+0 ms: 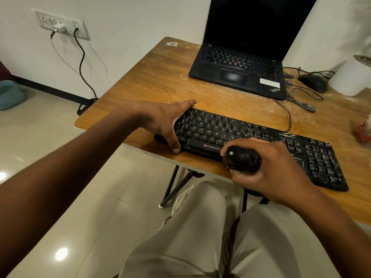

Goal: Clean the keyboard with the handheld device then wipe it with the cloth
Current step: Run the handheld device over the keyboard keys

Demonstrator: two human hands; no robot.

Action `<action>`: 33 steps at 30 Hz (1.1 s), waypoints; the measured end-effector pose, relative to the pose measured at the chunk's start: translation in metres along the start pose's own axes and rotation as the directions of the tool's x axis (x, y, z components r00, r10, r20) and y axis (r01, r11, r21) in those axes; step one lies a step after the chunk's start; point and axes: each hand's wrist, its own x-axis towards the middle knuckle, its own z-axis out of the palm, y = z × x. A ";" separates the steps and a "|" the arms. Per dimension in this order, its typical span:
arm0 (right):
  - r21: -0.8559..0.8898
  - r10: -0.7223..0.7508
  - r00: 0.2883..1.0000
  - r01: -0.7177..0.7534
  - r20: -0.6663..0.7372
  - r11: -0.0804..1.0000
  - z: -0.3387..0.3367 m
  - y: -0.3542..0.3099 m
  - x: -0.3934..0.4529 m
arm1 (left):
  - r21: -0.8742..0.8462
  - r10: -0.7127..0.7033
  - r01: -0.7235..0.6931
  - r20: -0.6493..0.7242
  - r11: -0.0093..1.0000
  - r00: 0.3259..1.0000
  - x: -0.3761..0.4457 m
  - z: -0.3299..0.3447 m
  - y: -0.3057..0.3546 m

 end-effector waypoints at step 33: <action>-0.119 0.016 1.000 -0.014 0.020 0.993 0.024 -0.021 0.029 | -0.004 0.006 -0.006 0.004 1.000 1.000 -0.001 0.000 0.000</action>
